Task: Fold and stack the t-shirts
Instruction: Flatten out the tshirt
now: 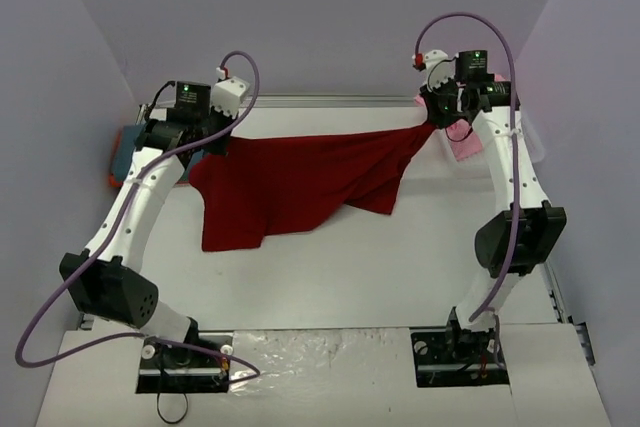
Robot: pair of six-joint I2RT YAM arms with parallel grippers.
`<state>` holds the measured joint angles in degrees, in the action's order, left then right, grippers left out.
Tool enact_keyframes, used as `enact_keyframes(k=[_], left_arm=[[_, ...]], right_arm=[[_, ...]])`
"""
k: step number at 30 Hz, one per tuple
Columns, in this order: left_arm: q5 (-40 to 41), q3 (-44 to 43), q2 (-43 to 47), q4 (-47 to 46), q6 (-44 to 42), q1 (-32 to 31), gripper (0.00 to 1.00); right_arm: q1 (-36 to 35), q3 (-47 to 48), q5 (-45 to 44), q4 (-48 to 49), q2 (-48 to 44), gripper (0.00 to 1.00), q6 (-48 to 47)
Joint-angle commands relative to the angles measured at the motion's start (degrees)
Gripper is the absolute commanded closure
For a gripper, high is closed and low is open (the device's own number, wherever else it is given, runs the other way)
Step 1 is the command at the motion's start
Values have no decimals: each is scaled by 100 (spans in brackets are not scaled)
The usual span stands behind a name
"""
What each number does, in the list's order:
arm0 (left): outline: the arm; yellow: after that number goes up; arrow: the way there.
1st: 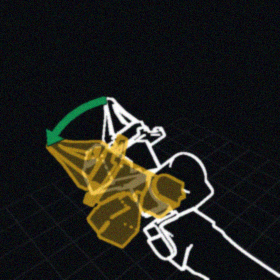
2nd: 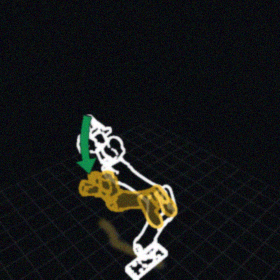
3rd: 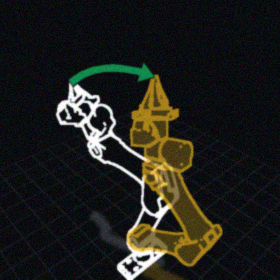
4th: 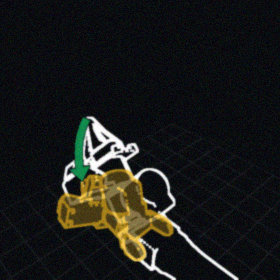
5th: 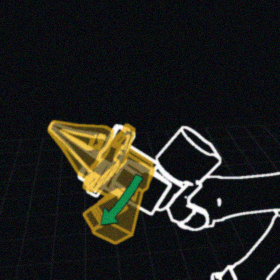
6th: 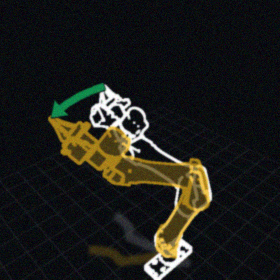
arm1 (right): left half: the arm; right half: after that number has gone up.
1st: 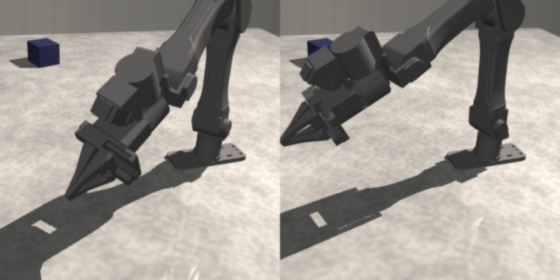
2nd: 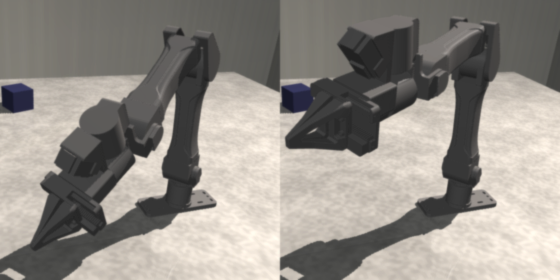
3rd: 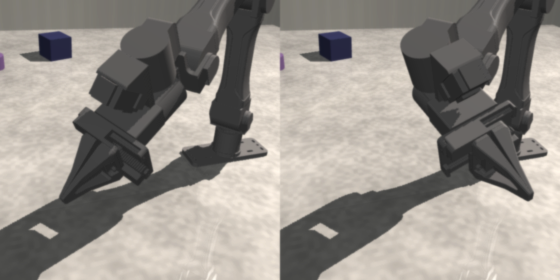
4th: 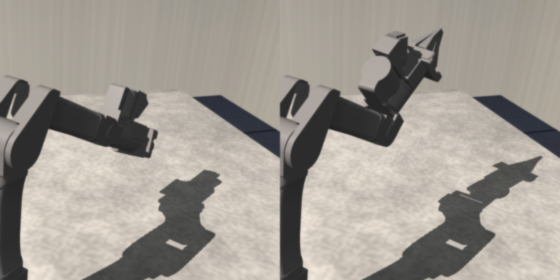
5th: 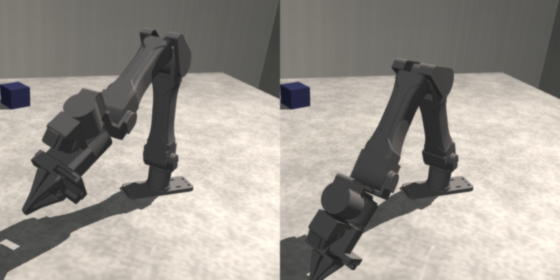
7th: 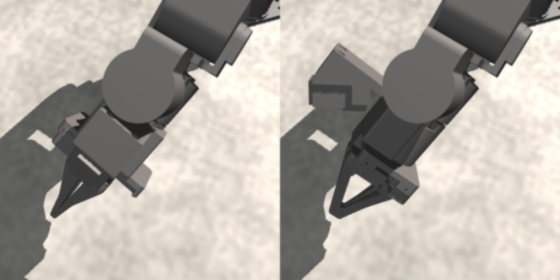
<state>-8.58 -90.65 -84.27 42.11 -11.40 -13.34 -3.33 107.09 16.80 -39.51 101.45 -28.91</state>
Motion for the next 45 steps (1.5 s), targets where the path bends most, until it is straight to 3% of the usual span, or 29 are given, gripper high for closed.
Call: enact_keyframes(k=[1,5,8,11,12,15,16,17,20,25,30,34,45], left_arm=[[225,-865,227,-589,199,69,98],[59,-1130,577,-458,103,69,98],[-406,-771,1087,-274,-90,69,98],[-1624,-68,1631,296,-834,69,97],[-1899,99,1729,524,-1064,60,94],[-2620,863,2063,1351,-1801,34,70],[-2736,1152,2168,1657,-1935,25,61],[-2963,1277,2195,1791,-2180,-1,37],[-3062,1533,2178,2082,-2462,-150,13],[-2913,1551,1800,1960,-2368,-415,12],[-1869,1936,1537,389,-1480,-415,11],[-1156,2025,1002,-351,-928,-327,11],[-962,1805,-142,-1126,-161,490,12]], right_arm=[[61,1013,-212,31,-108,100,175],[52,745,-11,22,-729,100,175],[43,-192,139,31,-1475,100,114],[43,-1439,227,22,-2318,100,-70],[35,-1758,254,13,-2531,92,-132],[8,-2707,184,13,-3226,79,-273],[8,-2833,149,-4,-3332,62,-308],[8,-2973,96,13,-3446,44,-326],[8,-2948,87,4,-3317,28,-283],[17,-2720,148,22,-2571,29,-203],[8,-2746,490,22,-1867,34,-343],[-1,-2597,947,13,-1041,40,-484],[-1,-2034,1308,-84,576,48,-607]])
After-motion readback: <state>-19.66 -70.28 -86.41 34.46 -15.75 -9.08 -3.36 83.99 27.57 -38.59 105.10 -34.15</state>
